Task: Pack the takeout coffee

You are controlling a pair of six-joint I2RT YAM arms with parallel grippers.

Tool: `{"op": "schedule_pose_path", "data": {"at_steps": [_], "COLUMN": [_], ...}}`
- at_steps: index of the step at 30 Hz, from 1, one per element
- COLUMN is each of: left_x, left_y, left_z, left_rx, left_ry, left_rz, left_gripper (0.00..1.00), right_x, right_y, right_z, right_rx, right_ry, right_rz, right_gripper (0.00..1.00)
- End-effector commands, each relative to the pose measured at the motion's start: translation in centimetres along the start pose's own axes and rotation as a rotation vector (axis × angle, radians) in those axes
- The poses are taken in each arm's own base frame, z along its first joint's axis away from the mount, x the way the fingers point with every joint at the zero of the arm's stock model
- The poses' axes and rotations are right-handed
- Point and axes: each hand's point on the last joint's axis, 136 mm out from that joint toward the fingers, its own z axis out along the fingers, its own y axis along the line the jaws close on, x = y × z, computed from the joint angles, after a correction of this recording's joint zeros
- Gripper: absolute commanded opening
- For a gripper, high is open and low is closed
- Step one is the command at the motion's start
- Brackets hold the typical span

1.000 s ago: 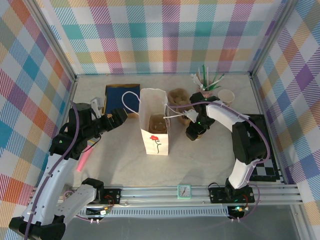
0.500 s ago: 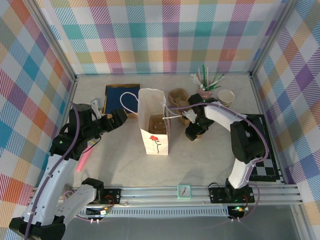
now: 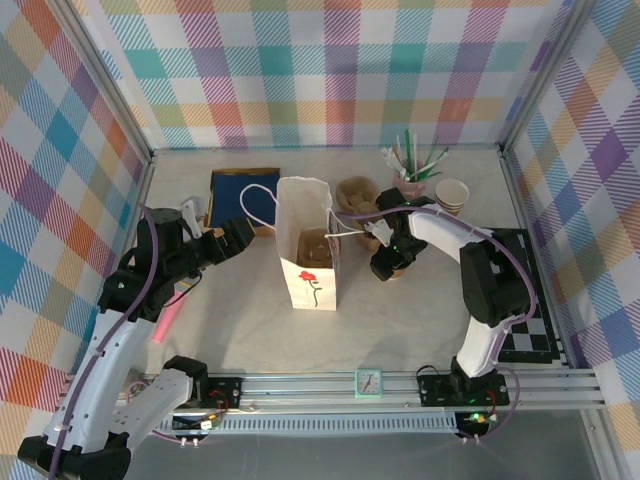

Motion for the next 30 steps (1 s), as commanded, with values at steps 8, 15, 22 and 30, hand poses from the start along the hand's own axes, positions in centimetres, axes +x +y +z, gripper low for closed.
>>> {"op": "schedule_pose_path", "data": {"at_steps": [8, 15, 22, 30], "left_x": [0.0, 0.1, -0.3, -0.6], "left_y": [0.1, 0.2, -0.2, -0.6], "left_z": [-0.7, -0.9, -1.3, -1.7], "left_rx": [0.001, -0.002, 0.007, 0.020], "left_ry": [-0.019, -0.021, -0.034, -0.044], "left_rz": [0.000, 0.003, 0.005, 0.001], "left_gripper": [1.00, 1.00, 1.00, 1.00], "right_x": [1.7, 2.1, 1.6, 1.3], "right_y": [1.5, 2.0, 2.4, 2.6], "right_z": [1.9, 2.1, 0.4, -2.6], "right_rx": [-0.024, -0.011, -0.035, -0.052], "right_ry": [0.073, 0.096, 0.104, 0.091], "right_rz": [0.017, 0.018, 0.071, 0.165], "right_gripper": [0.75, 0.67, 0.56, 0.47]}}
